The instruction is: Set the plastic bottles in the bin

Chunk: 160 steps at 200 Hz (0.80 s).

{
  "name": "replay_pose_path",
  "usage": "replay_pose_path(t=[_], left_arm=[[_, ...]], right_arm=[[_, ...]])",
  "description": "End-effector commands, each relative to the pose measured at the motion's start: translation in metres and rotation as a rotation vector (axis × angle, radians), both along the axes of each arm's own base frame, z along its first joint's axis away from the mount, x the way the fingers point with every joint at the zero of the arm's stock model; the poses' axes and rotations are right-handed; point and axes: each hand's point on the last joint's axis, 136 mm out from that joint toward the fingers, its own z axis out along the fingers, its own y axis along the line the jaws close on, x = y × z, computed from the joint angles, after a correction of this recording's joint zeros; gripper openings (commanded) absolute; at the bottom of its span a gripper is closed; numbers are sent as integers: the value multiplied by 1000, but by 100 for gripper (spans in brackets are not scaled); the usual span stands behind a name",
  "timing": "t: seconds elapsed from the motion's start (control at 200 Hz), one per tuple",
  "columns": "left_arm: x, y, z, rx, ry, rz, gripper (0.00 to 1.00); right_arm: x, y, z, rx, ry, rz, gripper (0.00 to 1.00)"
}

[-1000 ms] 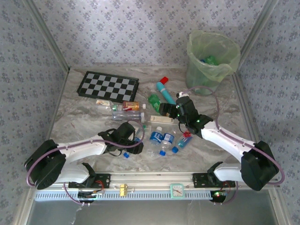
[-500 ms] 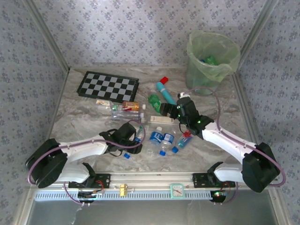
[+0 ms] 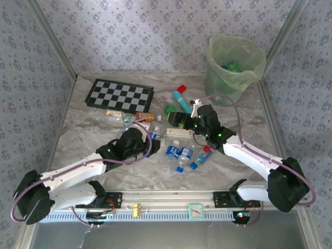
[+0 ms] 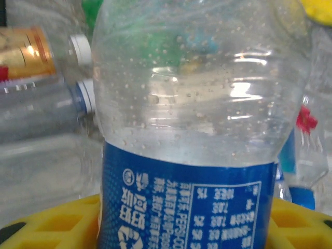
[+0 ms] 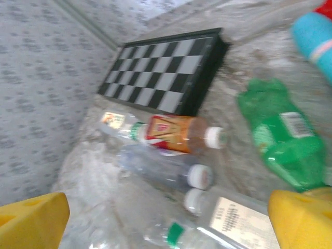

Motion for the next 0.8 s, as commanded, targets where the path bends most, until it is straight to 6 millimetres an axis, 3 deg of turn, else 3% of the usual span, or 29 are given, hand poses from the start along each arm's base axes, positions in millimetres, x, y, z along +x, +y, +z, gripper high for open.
replay_pose_path(t=[0.0,0.265,0.795], left_arm=[[23,-15,49,-116,-156,37,49],[28,-39,64,-132,-195,-45,49],[24,-49,73,-194,-177,-79,50]], right_arm=[[-9,27,32,137,-42,125,100],[-15,42,35,187,-40,186,94],[-18,60,37,225,-36,262,82]])
